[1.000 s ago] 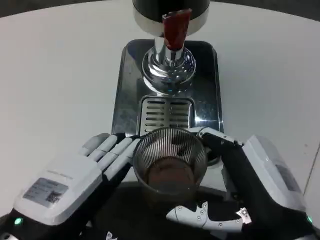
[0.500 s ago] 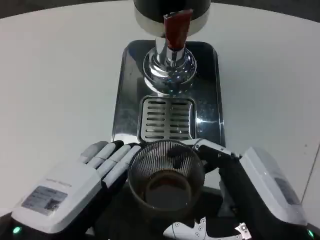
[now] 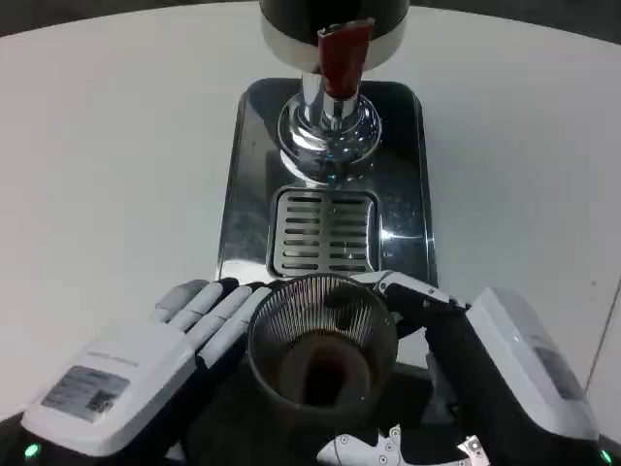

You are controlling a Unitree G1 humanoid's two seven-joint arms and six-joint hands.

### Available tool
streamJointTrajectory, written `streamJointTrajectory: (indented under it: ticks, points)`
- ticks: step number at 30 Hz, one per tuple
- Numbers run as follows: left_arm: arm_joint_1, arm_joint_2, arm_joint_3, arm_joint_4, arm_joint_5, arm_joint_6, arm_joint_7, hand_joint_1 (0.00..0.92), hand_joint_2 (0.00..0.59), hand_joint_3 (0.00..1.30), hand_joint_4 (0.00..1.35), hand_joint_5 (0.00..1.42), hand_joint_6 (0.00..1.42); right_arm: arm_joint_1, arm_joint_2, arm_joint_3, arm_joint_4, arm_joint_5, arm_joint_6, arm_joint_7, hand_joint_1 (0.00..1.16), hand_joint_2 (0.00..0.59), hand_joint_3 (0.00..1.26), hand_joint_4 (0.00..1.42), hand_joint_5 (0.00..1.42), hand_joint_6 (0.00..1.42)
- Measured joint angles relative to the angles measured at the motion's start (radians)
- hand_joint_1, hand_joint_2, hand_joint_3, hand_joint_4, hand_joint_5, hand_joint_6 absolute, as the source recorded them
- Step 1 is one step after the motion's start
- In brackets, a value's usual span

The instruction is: Grasp the cup under the faucet to collect the drink, then remove the cup.

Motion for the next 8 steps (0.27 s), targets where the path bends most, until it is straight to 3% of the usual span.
streamJointTrajectory:
  ticks: [8]
  points:
    - [-0.009,0.004,-0.001,0.005,-0.01,0.0,-0.001,0.156,0.032,0.0,0.0,0.0,0.0,0.003,-0.002,-0.009,0.0,0.006,-0.007,0.007,0.96,0.284,0.92,1.13,1.19,1.42]
